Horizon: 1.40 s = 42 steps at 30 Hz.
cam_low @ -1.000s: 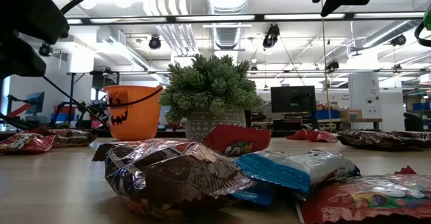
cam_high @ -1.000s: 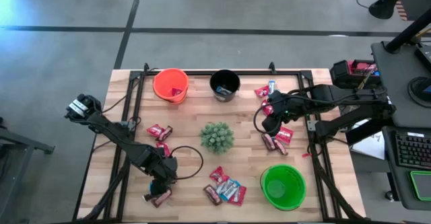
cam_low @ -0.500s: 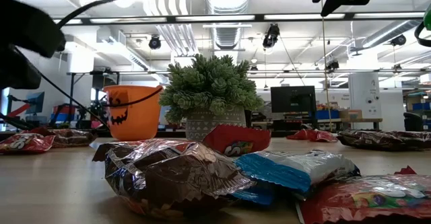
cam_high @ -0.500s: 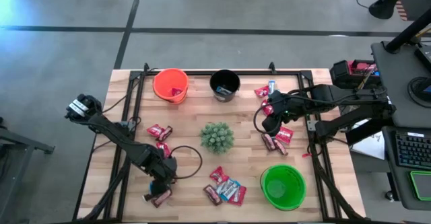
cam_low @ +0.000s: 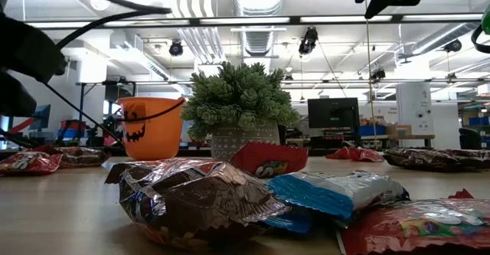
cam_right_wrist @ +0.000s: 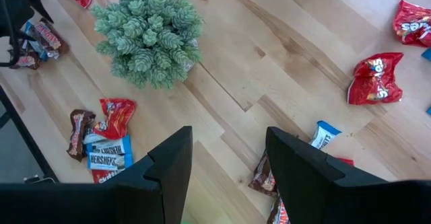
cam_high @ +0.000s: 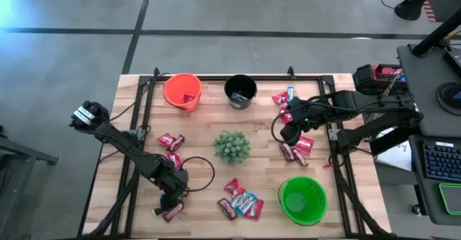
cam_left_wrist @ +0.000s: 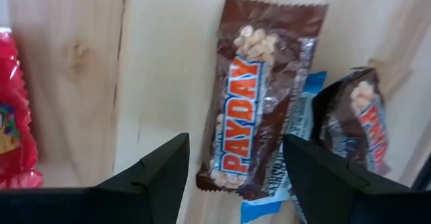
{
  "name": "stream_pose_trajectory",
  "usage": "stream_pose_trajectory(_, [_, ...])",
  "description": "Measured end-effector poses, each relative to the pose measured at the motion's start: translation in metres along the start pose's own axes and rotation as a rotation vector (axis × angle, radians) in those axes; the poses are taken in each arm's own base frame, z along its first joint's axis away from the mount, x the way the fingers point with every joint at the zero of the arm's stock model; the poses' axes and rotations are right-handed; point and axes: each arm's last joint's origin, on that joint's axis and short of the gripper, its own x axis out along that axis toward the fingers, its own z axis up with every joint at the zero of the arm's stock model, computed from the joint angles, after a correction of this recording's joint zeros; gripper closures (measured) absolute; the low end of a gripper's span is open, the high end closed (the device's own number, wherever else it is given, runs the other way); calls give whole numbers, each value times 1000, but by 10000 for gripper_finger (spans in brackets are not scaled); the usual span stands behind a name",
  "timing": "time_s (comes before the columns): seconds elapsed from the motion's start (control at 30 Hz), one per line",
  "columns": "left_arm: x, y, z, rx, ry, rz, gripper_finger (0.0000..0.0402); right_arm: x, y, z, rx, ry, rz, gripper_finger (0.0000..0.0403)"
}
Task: Organize candy in baskets
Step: Put the brown chocolate bar into the green bucket
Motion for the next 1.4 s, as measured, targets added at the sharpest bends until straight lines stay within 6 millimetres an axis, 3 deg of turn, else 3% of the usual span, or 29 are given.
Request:
stream_pose_trajectory(0.3, [7,7,-4,-28,15,19,204,0,0,0,0,0,0,222])
stream_pose_trajectory(0.7, [10,10,-6,-55,8,11,386,0,0,0,-1,0,0,222])
stream_pose_trajectory(1.07, [-1,-2,1,-48,-15,-16,399,0,0,0,-17,-1,0,223])
stream_pose_trajectory(1.4, [-42,-14,7,-34,-55,129,401,0,1,1,-30,-6,5,222])
